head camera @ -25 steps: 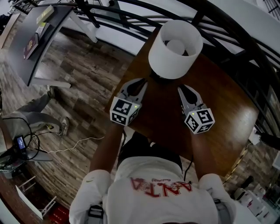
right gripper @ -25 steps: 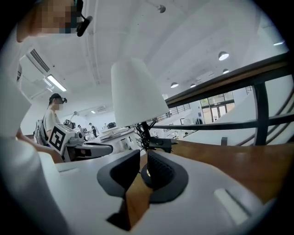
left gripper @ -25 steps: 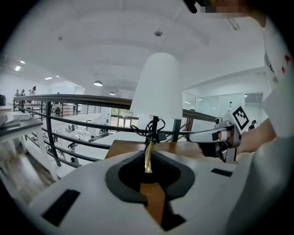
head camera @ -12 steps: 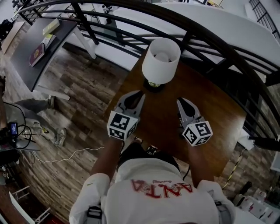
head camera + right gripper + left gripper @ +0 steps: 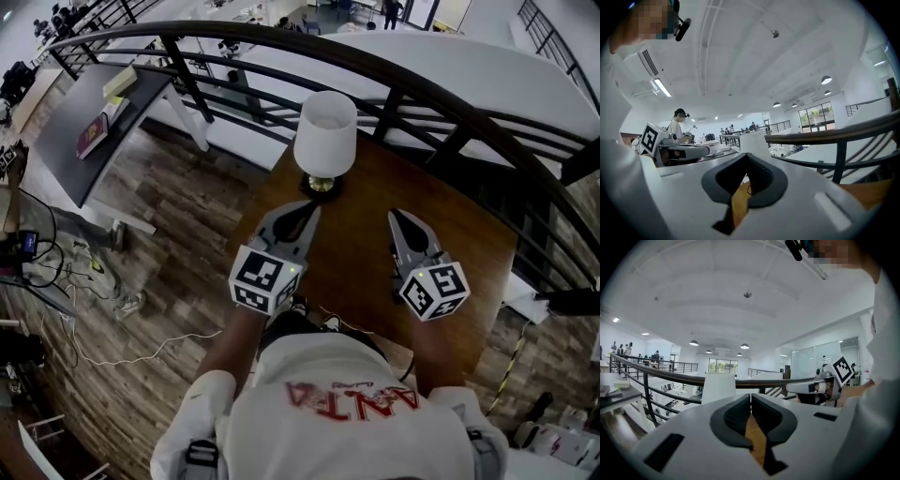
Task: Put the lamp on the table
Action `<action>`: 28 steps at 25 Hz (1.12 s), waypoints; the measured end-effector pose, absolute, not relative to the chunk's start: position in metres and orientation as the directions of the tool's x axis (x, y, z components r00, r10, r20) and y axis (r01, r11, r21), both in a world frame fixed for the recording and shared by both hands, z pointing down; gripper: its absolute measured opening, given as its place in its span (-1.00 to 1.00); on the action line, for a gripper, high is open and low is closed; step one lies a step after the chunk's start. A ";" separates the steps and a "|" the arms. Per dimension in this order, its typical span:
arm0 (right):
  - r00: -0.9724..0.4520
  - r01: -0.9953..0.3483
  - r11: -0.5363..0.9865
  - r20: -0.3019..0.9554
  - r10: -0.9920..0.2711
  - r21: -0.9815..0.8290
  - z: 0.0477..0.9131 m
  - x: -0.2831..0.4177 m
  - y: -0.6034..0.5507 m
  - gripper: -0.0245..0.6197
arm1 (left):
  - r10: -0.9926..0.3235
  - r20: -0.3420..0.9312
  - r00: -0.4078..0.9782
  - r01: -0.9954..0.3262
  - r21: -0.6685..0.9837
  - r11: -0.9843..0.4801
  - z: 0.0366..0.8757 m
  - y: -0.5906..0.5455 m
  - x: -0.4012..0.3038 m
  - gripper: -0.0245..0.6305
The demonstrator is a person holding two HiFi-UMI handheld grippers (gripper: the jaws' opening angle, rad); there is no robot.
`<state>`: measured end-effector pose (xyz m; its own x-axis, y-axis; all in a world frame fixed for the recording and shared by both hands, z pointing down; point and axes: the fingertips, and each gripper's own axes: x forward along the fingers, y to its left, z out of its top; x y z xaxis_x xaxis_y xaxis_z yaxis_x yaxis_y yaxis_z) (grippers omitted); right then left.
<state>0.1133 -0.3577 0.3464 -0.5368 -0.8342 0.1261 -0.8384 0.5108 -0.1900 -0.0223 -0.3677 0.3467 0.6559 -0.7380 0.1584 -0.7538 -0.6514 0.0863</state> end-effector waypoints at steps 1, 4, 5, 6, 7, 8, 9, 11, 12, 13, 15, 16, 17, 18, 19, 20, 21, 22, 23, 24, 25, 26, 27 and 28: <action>-0.534 -0.840 0.510 0.113 -0.838 -0.186 0.340 0.117 -0.352 -0.91 | -0.736 0.149 0.660 -0.750 0.084 -0.656 0.341 -0.363 -0.019 -0.88; -0.515 -0.849 0.496 0.075 -0.854 -0.181 0.320 0.134 -0.337 -0.91 | -0.731 0.124 0.671 -0.741 0.068 -0.668 0.322 -0.350 -0.007 -0.90; -0.504 -0.855 0.485 0.067 -0.861 -0.185 0.315 0.143 -0.331 -0.91 | -0.730 0.121 0.673 -0.738 0.051 -0.673 0.316 -0.344 0.000 -0.90; -0.489 -0.862 0.471 0.060 -0.870 -0.189 0.310 0.153 -0.325 -0.91 | -0.726 0.120 0.678 -0.733 0.032 -0.679 0.311 -0.339 0.008 -0.90; -0.472 -0.870 0.455 0.053 -0.880 -0.191 0.305 0.163 -0.318 -0.91 | -0.718 0.118 0.686 -0.725 0.017 -0.689 0.305 -0.333 0.016 -0.90; -0.455 -0.879 0.439 0.049 -0.889 -0.188 0.300 0.172 -0.311 -0.91 | -0.709 0.115 0.695 -0.715 0.011 -0.699 0.300 -0.328 0.024 -0.90; -0.438 -0.887 0.424 0.047 -0.898 -0.183 0.297 0.179 -0.305 -0.91 | -0.700 0.110 0.705 -0.705 0.011 -0.709 0.296 -0.324 0.030 -0.90; -0.408 -0.902 0.395 0.045 -0.912 -0.174 0.292 0.188 -0.298 -0.91 | -0.684 0.099 0.723 -0.688 0.019 -0.725 0.292 -0.321 0.036 -0.90; -0.397 -0.907 0.385 0.043 -0.917 -0.169 0.291 0.191 -0.295 -0.91 | -0.678 0.094 0.729 -0.682 0.023 -0.731 0.291 -0.320 0.038 -0.90; -0.388 -0.912 0.377 0.040 -0.921 -0.164 0.290 0.194 -0.294 -0.91 | -0.675 0.090 0.733 -0.679 0.023 -0.734 0.290 -0.321 0.039 -0.90; -0.371 -0.920 0.363 0.032 -0.928 -0.146 0.287 0.199 -0.292 -0.91 | -0.673 0.087 0.735 -0.677 0.020 -0.736 0.290 -0.322 0.041 -0.90; -0.364 -0.924 0.357 0.029 -0.931 -0.134 0.285 0.201 -0.291 -0.92 | -0.672 0.086 0.736 -0.675 0.021 -0.737 0.290 -0.323 0.043 -0.90; -0.359 -0.927 0.353 0.027 -0.933 -0.125 0.284 0.203 -0.290 -0.91 | -0.671 0.083 0.737 -0.675 0.022 -0.738 0.289 -0.324 0.044 -0.90; -0.355 -0.929 0.349 0.026 -0.935 -0.120 0.284 0.204 -0.289 -0.92 | -0.671 0.080 0.737 -0.674 0.024 -0.738 0.288 -0.324 0.046 -0.90; -0.351 -0.931 0.346 0.024 -0.936 -0.118 0.283 0.205 -0.288 -0.92 | -0.671 0.077 0.738 -0.674 0.025 -0.738 0.287 -0.324 0.047 -0.90; -0.348 -0.932 0.343 0.023 -0.937 -0.118 0.283 0.207 -0.288 -0.92 | -0.670 0.075 0.738 -0.673 0.025 -0.739 0.287 -0.324 0.048 -0.90; -0.345 -0.933 0.340 0.022 -0.939 -0.120 0.283 0.208 -0.287 -0.92 | -0.670 0.075 0.739 -0.673 0.025 -0.739 0.287 -0.324 0.048 -0.90; -0.342 -0.933 0.337 0.021 -0.939 -0.123 0.284 0.209 -0.287 -0.92 | -0.669 0.076 0.739 -0.672 0.024 -0.740 0.287 -0.324 0.049 -0.90; -0.341 -0.933 0.336 0.020 -0.940 -0.127 0.284 0.209 -0.286 -0.92 | -0.669 0.077 0.739 -0.672 0.023 -0.740 0.288 -0.324 0.049 -0.90; -0.341 -0.933 0.336 0.020 -0.940 -0.128 0.285 0.209 -0.286 -0.92 | -0.669 0.078 0.740 -0.672 0.023 -0.740 0.288 -0.324 0.050 -0.90; -0.341 -0.933 0.336 0.020 -0.940 -0.129 0.286 0.209 -0.285 -0.92 | -0.669 0.078 0.739 -0.672 0.024 -0.740 0.289 -0.324 0.050 -0.90; -0.340 -0.933 0.335 0.021 -0.940 -0.129 0.286 0.209 -0.285 -0.92 | -0.669 0.077 0.739 -0.673 0.025 -0.740 0.289 -0.324 0.050 -0.90; -0.339 -0.934 0.334 0.022 -0.940 -0.129 0.287 0.209 -0.285 -0.92 | -0.669 0.077 0.739 -0.672 0.027 -0.740 0.289 -0.325 0.049 -0.90; -0.337 -0.935 0.332 0.023 -0.941 -0.128 0.287 0.209 -0.284 -0.91 | -0.668 0.077 0.740 -0.671 0.028 -0.741 0.290 -0.325 0.050 -0.90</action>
